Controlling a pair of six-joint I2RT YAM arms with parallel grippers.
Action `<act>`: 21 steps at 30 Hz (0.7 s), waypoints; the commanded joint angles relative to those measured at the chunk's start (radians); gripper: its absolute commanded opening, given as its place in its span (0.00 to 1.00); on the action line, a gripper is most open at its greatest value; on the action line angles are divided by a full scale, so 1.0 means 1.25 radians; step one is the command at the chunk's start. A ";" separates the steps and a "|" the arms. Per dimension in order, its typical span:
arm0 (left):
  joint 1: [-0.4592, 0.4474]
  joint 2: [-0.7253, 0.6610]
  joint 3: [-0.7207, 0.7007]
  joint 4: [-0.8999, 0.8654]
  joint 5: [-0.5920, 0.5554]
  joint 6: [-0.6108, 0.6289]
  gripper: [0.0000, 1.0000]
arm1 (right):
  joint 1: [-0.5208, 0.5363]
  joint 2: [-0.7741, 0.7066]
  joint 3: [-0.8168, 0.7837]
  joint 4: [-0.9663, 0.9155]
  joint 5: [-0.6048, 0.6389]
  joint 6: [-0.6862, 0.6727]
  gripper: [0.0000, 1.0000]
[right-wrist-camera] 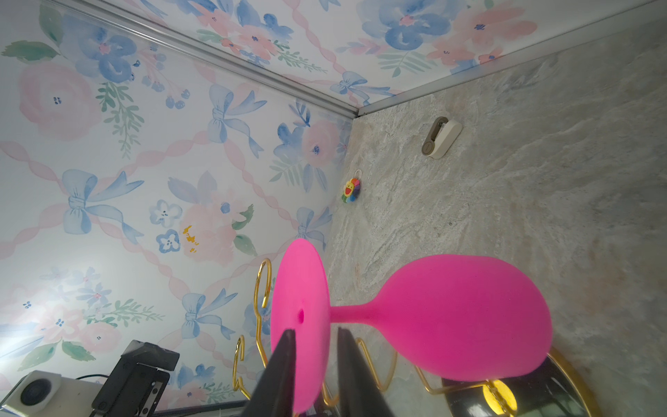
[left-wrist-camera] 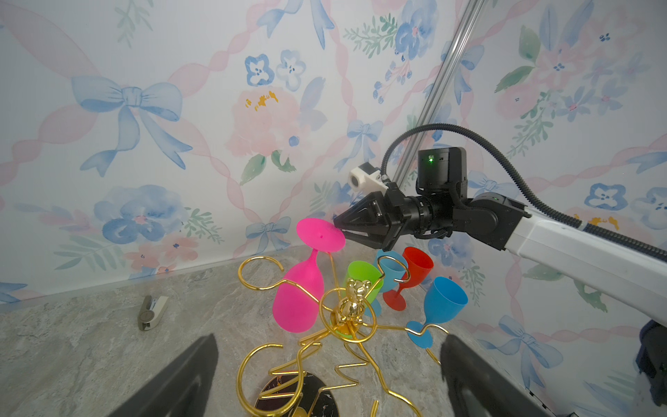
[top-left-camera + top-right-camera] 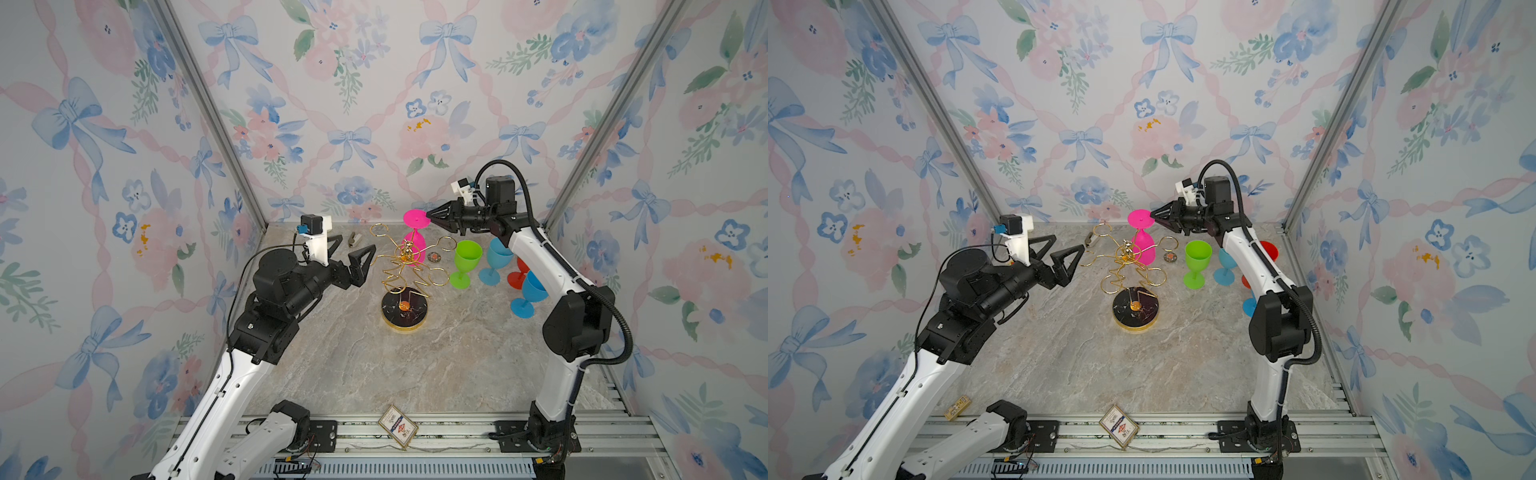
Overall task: Take the wine glass off the wine glass rack
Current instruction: Pick up the wine glass from the wine glass rack.
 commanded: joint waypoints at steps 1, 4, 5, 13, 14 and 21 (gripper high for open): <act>0.007 -0.011 -0.009 -0.006 0.004 0.017 0.98 | 0.009 0.029 0.039 -0.007 -0.018 -0.001 0.23; 0.008 -0.012 -0.011 -0.006 0.004 0.018 0.98 | 0.013 0.034 0.045 -0.016 -0.018 -0.006 0.21; 0.009 -0.014 -0.011 -0.007 0.004 0.018 0.98 | 0.014 0.035 0.048 -0.018 -0.020 -0.007 0.20; 0.011 -0.016 -0.012 -0.010 0.005 0.020 0.98 | 0.015 0.038 0.059 -0.031 -0.019 -0.009 0.14; 0.012 -0.016 -0.012 -0.010 0.005 0.020 0.98 | 0.014 0.036 0.059 -0.030 -0.019 -0.009 0.12; 0.014 -0.014 -0.012 -0.010 0.006 0.018 0.98 | 0.010 0.024 0.057 -0.030 -0.021 -0.007 0.09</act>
